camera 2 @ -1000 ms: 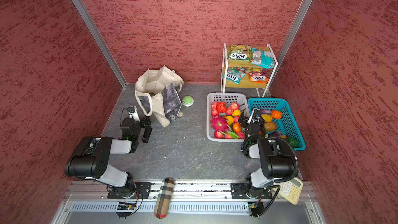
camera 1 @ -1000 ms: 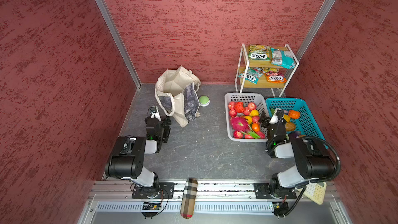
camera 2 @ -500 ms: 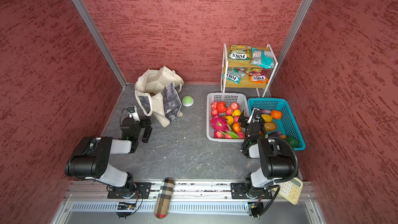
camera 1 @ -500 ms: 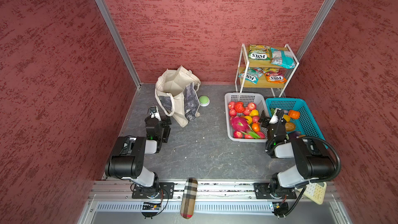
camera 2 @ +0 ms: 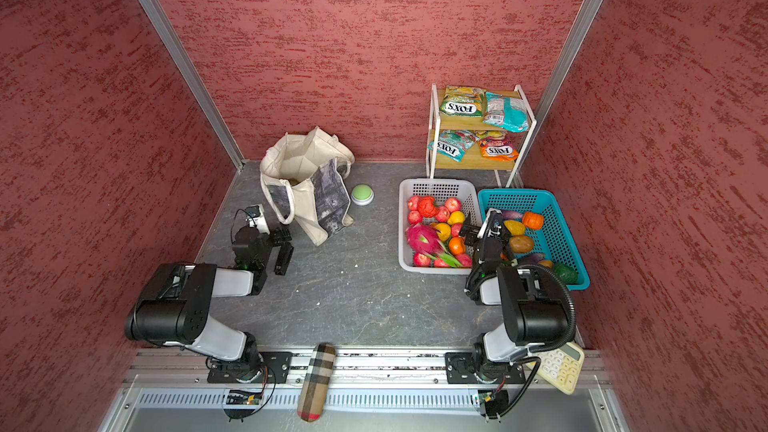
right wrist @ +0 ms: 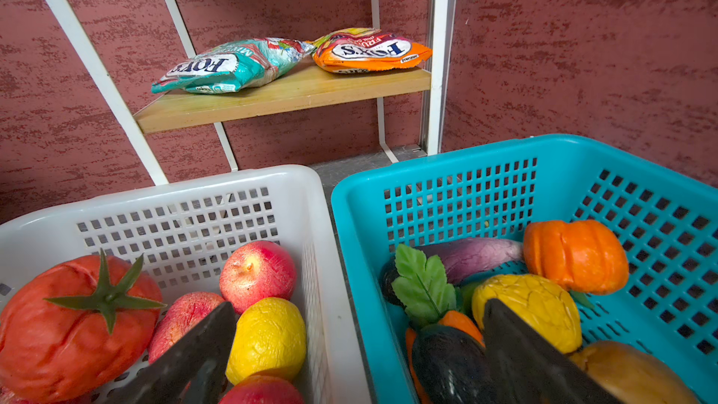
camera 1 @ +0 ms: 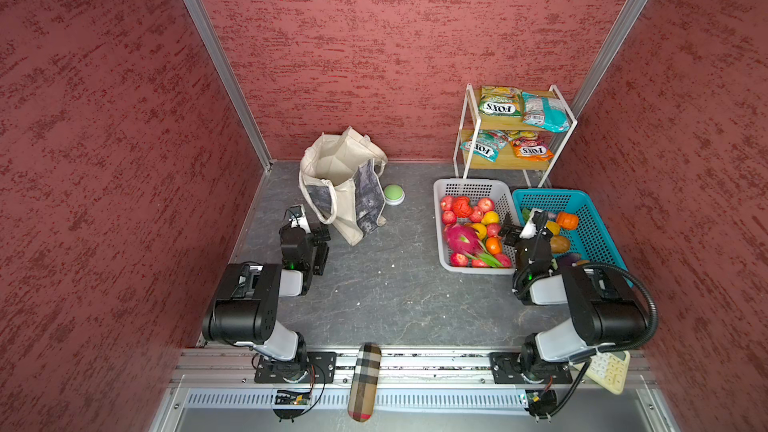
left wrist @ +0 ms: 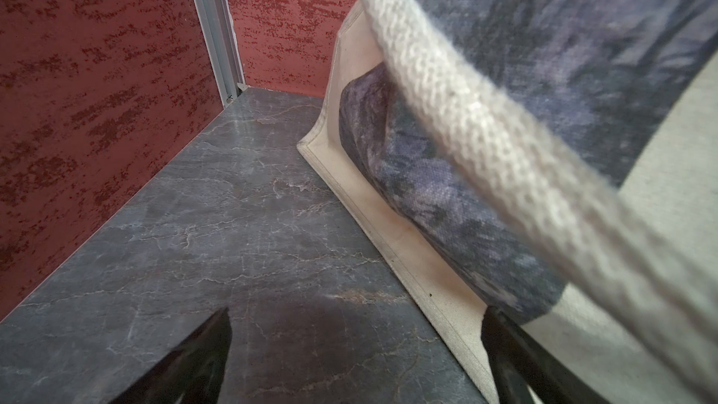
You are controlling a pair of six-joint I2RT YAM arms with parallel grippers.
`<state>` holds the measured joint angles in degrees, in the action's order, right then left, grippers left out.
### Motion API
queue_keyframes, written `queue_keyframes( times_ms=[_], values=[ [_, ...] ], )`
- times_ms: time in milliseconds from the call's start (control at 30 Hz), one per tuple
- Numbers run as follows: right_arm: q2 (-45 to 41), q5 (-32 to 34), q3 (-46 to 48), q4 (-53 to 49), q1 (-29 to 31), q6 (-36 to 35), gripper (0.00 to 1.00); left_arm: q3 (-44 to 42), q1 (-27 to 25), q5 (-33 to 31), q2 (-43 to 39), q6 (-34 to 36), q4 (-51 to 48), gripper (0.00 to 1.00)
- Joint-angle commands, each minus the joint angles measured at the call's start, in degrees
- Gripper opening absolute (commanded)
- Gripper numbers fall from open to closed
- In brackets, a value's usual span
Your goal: Place the food into the grocery bag and tie it
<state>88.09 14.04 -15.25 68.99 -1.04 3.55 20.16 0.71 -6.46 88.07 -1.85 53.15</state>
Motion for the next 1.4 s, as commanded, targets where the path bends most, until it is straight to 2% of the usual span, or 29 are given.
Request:
queue_keyframes(
  times_ms=[0,67,167,333,500,633,833,1000,1133,1300,1367],
  values=[
    [0.3,-1.4,-0.2,-1.3,-0.4,-0.4,0.99,0.5,0.6,1.2,-0.4,0.0,0.0,0.99],
    [-3.1,-1.4,0.0,-4.0,-0.3,-0.7,0.98,0.9,0.6,1.1,-2.1,0.0,-1.7,0.99],
    [-11.4,-0.9,-1.8,-13.7,-0.3,-0.5,0.99,6.0,0.5,-2.3,-11.0,-1.3,-18.5,0.97],
    [-22.4,-0.2,-4.5,-25.7,-0.3,4.4,0.99,11.3,0.2,-7.4,-20.3,-4.8,-35.7,0.97],
    [-31.1,1.7,-14.2,-48.9,-0.3,11.9,0.98,15.7,-0.6,-11.4,-27.8,-11.2,-56.6,0.97],
    [-33.8,1.1,-22.5,-63.6,-0.3,15.7,0.97,18.7,-0.6,-13.8,-32.5,-17.3,-72.2,0.99],
    [-34.3,-1.2,-30.2,-77.0,-0.3,21.5,0.96,23.4,-0.6,-10.1,-32.9,-22.1,-85.5,0.99],
    [-32.6,-7.0,-35.2,-86.2,-0.3,25.4,0.95,29.2,-0.4,-8.7,-34.3,-27.0,-94.9,0.99],
    [-31.4,-13.5,-36.7,-91.0,0.4,29.4,0.95,34.6,0.7,-4.9,-36.1,-27.7,-100.7,0.99],
    [-30.6,-15.2,-38.1,-94.4,6.1,32.7,0.95,41.6,4.4,1.3,-34.4,-30.3,-105.5,0.91],
    [-29.9,-14.8,-39.3,-95.5,9.1,34.1,0.94,45.4,5.5,2.9,-31.2,-30.7,-107.7,0.92]
  ],
)
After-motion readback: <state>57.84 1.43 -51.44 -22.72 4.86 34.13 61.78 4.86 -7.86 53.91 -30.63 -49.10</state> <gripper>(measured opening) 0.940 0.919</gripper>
